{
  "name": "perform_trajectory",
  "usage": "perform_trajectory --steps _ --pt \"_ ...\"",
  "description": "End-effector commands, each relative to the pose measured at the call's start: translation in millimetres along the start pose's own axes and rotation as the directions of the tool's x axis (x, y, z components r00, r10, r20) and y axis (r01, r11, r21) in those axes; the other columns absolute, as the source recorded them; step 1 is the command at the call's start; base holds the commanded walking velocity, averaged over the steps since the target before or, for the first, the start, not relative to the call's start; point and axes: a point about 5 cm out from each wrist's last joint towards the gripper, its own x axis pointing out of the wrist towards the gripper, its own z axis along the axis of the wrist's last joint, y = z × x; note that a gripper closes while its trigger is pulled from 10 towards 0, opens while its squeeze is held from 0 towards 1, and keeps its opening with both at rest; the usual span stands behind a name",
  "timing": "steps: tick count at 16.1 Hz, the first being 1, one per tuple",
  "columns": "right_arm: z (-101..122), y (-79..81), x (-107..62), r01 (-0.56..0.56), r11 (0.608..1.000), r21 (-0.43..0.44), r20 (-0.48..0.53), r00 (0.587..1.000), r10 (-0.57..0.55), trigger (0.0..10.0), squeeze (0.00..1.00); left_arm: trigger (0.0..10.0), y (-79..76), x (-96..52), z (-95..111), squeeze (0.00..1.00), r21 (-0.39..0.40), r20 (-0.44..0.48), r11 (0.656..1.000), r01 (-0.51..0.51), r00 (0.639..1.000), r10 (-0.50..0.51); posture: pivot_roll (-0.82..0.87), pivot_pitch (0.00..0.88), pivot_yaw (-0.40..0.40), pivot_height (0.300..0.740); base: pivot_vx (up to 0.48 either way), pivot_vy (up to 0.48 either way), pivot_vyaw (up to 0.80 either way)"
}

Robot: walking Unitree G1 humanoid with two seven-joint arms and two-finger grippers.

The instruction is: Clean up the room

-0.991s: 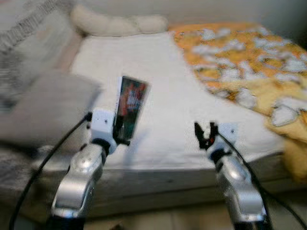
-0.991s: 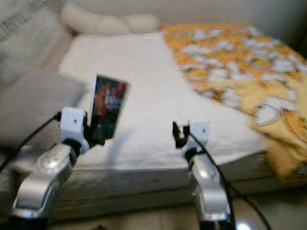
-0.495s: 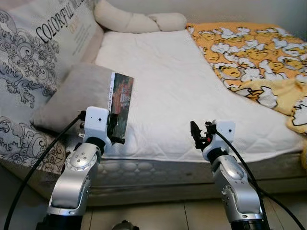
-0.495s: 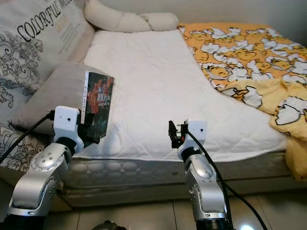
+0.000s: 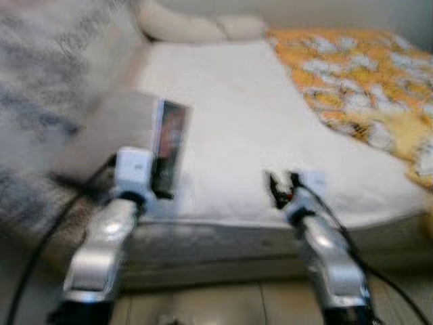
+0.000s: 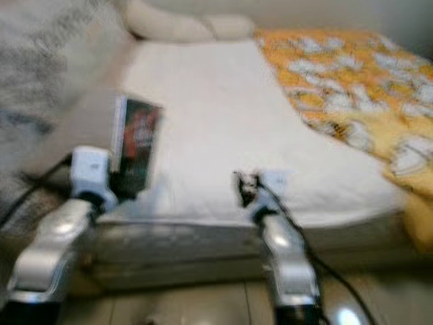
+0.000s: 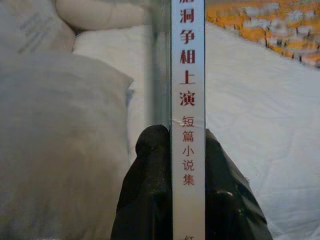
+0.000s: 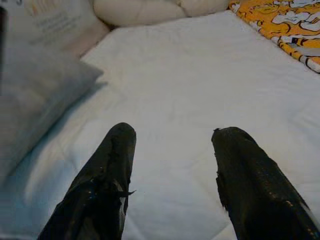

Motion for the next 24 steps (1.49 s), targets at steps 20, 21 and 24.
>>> perform_trajectory --steps 20,21,24 --pt "3.5 -10.7 2.8 0.010 0.999 -0.045 0.015 1.000 -0.009 10.0 0.00 10.0 -10.5 8.0 14.8 0.00 0.008 0.066 0.999 0.051 0.996 -0.051 0.02 0.000 0.016 0.740 0.339 0.000 0.00" --pt "3.3 -9.5 2.9 -0.005 0.997 -0.074 0.006 1.000 0.005 10.0 0.00 10.0 -10.3 7.7 14.7 0.00 0.008 0.066 0.999 0.051 0.996 -0.052 0.02 0.000 0.016 0.740 0.349 0.000 0.00" --pt "1.5 -12.4 1.8 0.020 0.998 -0.067 0.005 1.000 -0.020 10.0 0.00 10.0 -11.2 7.7 13.7 0.00 0.009 0.063 0.998 0.057 0.996 -0.057 0.02 0.000 0.016 0.740 0.345 0.000 0.27"
